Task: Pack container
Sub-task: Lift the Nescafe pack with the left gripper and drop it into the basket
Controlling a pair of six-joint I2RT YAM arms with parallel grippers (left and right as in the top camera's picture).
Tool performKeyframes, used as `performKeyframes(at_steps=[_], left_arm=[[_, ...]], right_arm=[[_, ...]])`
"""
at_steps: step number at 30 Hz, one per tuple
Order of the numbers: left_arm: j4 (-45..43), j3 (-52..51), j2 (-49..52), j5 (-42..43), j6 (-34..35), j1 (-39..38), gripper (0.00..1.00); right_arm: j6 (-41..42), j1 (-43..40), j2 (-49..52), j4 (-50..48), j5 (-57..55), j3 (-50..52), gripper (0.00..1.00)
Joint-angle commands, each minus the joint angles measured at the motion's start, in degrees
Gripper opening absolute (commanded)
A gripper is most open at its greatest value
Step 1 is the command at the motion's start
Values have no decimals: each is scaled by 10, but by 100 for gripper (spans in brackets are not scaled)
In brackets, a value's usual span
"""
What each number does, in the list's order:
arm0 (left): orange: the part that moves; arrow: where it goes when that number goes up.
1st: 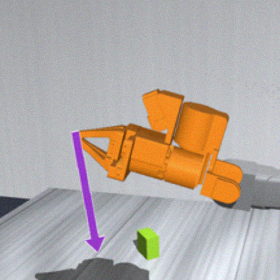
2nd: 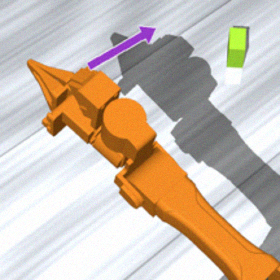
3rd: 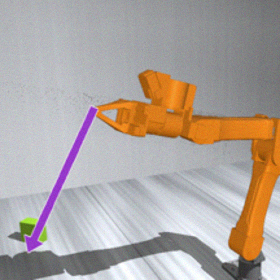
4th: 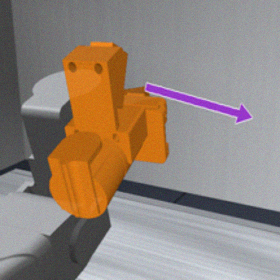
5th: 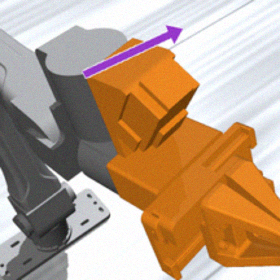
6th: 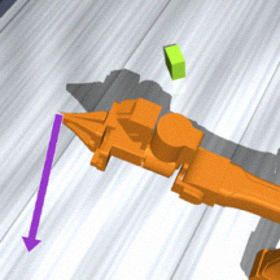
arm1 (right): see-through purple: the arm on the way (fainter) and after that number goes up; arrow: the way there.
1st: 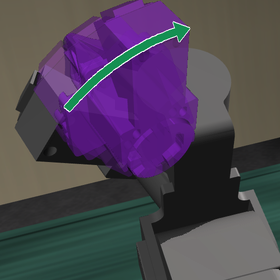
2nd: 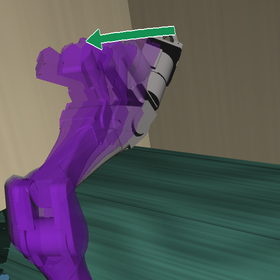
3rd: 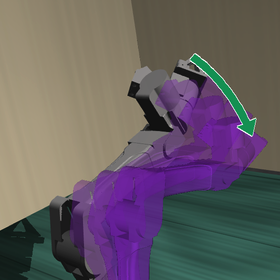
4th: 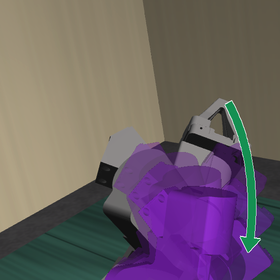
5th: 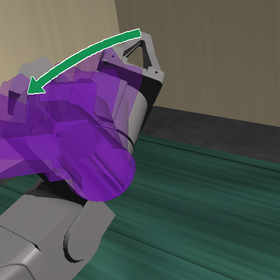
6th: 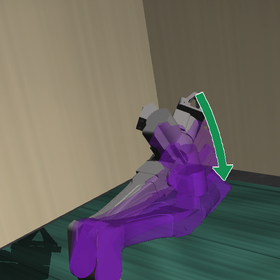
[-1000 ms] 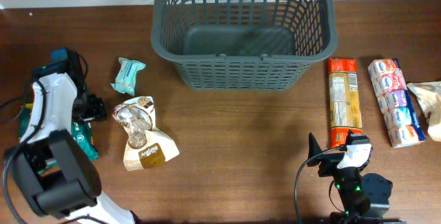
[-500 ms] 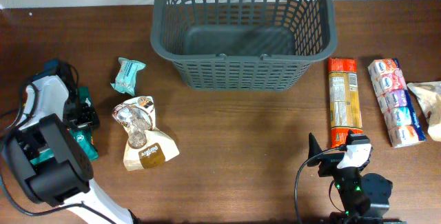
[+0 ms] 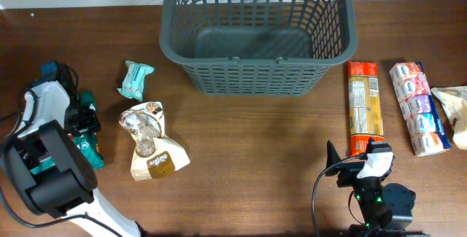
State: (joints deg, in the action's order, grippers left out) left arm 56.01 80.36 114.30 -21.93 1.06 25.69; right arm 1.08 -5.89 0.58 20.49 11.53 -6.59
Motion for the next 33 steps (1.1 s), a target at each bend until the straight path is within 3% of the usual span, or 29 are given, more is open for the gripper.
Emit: performKeyframes(at_steps=[1, 2, 7, 10, 11, 19, 27, 33], left_arm=[[-3, -7, 41, 6, -2, 3, 79], [-3, -7, 45, 8, -2, 3, 75], [-5, -7, 77, 16, -2, 3, 40], [-4, -7, 85, 30, -2, 3, 16], [-3, -7, 85, 33, -2, 3, 2], [40, 19, 77, 77, -5, 3, 2], [203, 206, 42, 91, -29, -5, 2], [273, 358, -2, 91, -42, -20, 2]], right_arm=[[1, 4, -4, 0, 3, 4, 99], [1, 4, -4, 0, 3, 4, 99], [1, 4, -4, 0, 3, 4, 99], [1, 4, -4, 0, 3, 4, 99], [1, 4, -4, 0, 3, 4, 99], [1, 4, -4, 0, 3, 4, 99], [1, 4, -4, 0, 3, 4, 99], [1, 4, -4, 0, 3, 4, 99]])
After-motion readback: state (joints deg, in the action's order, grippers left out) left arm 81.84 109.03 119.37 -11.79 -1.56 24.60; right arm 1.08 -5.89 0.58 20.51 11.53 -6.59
